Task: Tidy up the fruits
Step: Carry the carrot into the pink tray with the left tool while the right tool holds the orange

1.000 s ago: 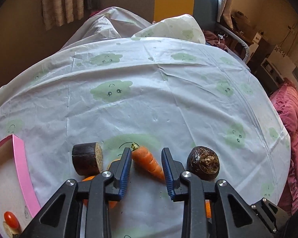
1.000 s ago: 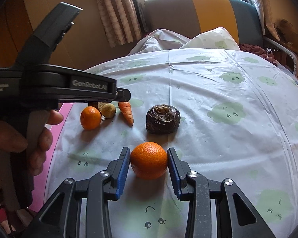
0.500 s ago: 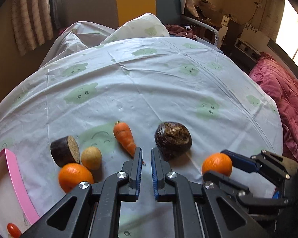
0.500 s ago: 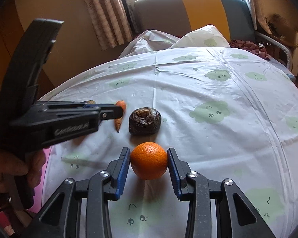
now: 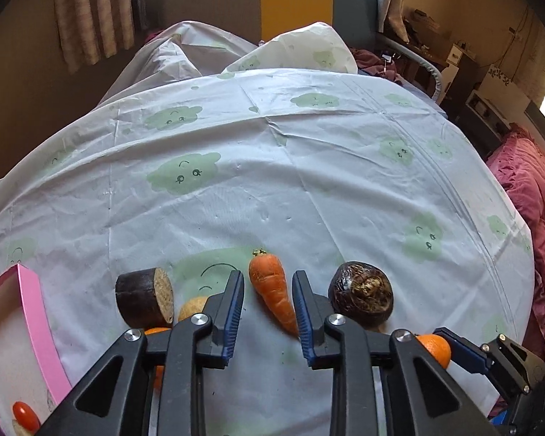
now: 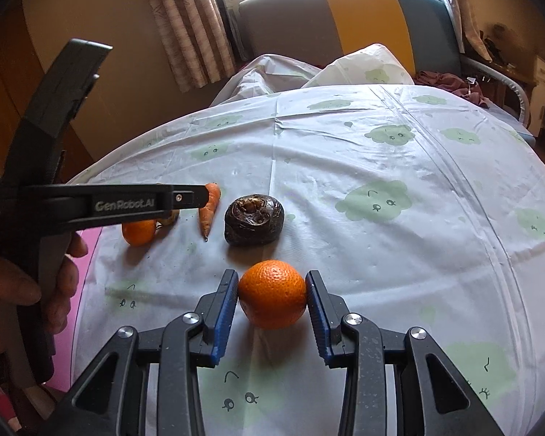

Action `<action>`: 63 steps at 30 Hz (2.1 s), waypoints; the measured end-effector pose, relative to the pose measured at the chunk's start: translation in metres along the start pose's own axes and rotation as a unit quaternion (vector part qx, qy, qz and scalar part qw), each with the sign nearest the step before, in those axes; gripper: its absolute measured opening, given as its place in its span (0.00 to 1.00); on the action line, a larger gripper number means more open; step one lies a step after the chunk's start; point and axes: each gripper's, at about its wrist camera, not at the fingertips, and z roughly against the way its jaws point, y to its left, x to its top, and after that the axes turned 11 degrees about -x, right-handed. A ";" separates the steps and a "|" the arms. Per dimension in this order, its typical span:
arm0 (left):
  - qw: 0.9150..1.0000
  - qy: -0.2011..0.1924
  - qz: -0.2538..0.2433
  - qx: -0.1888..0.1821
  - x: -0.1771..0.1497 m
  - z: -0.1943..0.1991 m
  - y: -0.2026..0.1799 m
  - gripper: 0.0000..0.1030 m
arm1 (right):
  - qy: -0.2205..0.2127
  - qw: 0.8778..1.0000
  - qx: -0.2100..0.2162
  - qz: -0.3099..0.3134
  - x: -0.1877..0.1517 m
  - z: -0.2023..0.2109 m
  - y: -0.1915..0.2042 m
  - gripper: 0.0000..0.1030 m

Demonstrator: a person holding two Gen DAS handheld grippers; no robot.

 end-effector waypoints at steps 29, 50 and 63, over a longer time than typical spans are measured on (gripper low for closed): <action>0.992 -0.093 0.084 0.012 -0.103 0.110 0.024 0.22 | 0.015 0.999 -0.018 0.049 -0.004 -0.002 0.029 0.37; 0.967 -0.152 0.193 0.066 -0.186 0.176 0.106 0.22 | 0.019 0.995 -0.057 0.085 -0.016 -0.003 0.058 0.37; 0.954 -0.149 0.242 0.094 -0.212 0.180 0.144 0.22 | 0.001 0.992 -0.076 0.105 -0.021 -0.002 0.064 0.37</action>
